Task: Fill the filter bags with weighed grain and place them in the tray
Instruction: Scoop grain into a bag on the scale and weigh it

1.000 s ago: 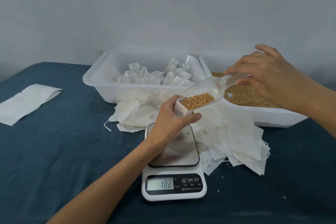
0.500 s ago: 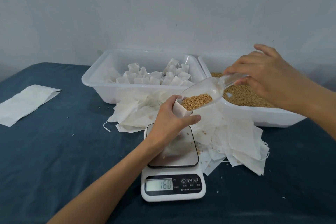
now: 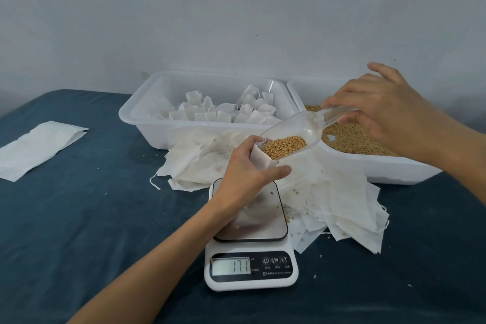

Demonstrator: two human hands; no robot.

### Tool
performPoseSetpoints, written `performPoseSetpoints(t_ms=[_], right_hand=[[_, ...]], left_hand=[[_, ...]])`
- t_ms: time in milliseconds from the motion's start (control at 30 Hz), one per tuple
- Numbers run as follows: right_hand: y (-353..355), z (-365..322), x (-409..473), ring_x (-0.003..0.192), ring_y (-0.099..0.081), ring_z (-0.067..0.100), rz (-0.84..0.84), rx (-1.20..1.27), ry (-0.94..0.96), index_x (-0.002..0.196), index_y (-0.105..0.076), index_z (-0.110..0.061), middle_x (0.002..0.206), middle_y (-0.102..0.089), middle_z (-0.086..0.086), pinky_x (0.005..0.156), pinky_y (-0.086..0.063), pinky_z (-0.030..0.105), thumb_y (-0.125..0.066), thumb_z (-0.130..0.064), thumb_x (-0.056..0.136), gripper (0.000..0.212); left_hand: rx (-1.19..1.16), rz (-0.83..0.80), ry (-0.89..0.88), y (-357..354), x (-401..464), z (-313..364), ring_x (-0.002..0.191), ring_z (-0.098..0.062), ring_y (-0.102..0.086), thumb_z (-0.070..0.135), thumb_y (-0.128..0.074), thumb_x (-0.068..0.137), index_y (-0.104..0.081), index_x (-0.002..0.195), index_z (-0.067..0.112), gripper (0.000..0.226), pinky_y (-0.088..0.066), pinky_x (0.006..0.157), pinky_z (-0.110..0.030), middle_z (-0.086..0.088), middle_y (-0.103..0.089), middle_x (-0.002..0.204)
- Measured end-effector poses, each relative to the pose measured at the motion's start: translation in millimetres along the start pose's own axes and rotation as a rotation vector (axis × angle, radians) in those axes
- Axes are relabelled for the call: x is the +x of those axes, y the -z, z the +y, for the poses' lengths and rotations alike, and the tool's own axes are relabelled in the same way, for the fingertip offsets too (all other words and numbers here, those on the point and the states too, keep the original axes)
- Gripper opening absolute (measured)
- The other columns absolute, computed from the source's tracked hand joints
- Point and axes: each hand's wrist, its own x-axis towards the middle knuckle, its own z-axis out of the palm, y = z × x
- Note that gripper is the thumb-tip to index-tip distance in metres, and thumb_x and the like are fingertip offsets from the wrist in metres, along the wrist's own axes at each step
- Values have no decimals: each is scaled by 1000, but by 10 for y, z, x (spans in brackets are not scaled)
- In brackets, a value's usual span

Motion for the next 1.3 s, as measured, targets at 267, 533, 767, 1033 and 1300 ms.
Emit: performPoseSetpoints(t_ms=[267,533,767,1033,1300], right_hand=[[21,-46,10,99,-66,40,5,-12,-4,116,-74,-7,104,-71,12,117,-25,59,-70,0,88,29],[11,-43,-7,98,-67,39,9,-14,-5,115,-74,-8,104,-71,11,117,-25,58,-70,0,88,29],[9,-30,-12,99,-66,38,8,-17,-6,117,-74,-9,105,-71,10,118,-25,57,-71,0,88,30],[1,-26,7,98,-66,39,29,-35,3,115,-74,-8,104,-71,11,117,-25,58,-71,-3,89,27],[-5,-29,13,97,-67,39,40,-50,8,116,-74,-8,103,-71,11,116,-25,58,-71,-3,88,28]], left_hand=[[13,9,17,-4,12,-1,118,-24,-64,37,-89,62,-62,114,34,59,-53,103,-50,0,-69,124],[15,16,0,-6,6,17,115,-21,-67,34,-89,62,-63,108,37,53,-55,101,-47,2,-71,122],[13,8,0,-6,1,16,111,-20,-69,34,-89,63,-63,109,37,53,-56,100,-46,4,-72,120],[2,10,21,1,-2,36,116,-23,-66,22,-93,72,-63,117,27,55,-53,103,-51,0,-71,124],[-24,9,6,9,-9,42,115,-15,-67,28,-90,67,-65,113,31,52,-54,103,-42,3,-70,125]])
